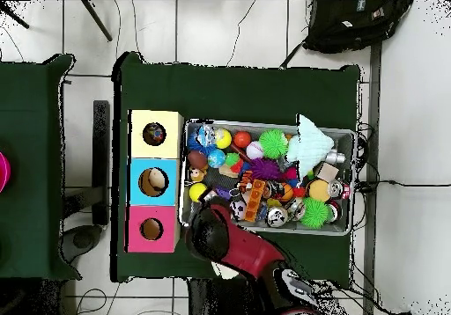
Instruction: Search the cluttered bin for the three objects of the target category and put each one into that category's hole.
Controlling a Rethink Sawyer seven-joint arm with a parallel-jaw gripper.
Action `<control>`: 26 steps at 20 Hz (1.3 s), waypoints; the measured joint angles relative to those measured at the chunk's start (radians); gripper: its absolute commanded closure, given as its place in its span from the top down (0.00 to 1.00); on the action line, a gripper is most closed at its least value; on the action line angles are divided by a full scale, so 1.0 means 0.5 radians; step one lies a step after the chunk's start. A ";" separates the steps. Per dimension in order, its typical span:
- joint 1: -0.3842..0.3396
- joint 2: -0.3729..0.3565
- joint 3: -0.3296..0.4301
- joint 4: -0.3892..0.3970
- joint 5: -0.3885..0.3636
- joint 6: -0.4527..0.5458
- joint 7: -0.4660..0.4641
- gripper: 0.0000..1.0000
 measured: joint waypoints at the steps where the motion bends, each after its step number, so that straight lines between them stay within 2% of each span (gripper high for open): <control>1: 0.010 0.005 -0.005 -0.011 0.014 0.006 0.000 1.00; 9: 0.172 0.065 -0.095 -0.230 0.222 0.178 0.000 1.00; 18: 0.237 0.129 -0.173 -0.446 0.348 0.248 0.000 1.00; 26: 0.258 0.233 -0.200 -0.602 0.396 0.248 0.000 1.00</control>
